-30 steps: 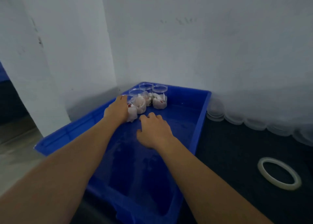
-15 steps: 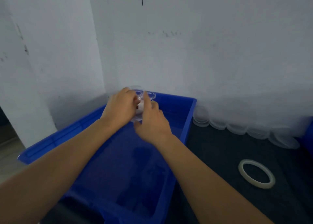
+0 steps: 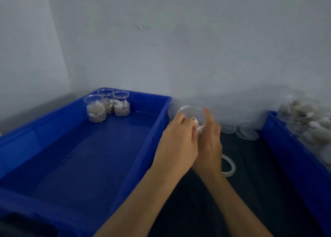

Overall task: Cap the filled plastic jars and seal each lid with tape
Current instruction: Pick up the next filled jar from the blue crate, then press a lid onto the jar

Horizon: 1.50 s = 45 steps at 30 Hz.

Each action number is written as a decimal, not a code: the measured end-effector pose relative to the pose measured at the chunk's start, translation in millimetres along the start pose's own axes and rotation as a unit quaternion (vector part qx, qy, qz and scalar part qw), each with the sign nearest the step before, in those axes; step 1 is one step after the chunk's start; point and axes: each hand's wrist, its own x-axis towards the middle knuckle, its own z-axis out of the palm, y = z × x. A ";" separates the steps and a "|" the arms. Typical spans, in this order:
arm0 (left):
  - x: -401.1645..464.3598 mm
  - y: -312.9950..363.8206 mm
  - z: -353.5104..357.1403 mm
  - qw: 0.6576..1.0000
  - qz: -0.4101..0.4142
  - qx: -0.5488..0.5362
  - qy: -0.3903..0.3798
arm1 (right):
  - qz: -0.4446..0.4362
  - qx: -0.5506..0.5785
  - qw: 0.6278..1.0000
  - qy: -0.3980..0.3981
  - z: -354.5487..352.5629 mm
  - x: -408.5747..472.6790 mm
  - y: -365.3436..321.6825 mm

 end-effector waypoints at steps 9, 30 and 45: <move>-29.4 -35.1 76.0 0.994 -0.031 -0.066 -0.079 | 0.104 -0.029 0.990 -0.092 -6.2 -37.1 62.1; -35.0 -77.2 130.9 0.957 -0.143 -0.250 -0.031 | 0.040 -0.343 0.912 -0.221 22.1 124.9 184.8; -34.1 -76.7 129.0 0.957 -0.141 -0.252 -0.034 | 0.024 -0.383 0.914 -0.129 17.4 139.5 189.7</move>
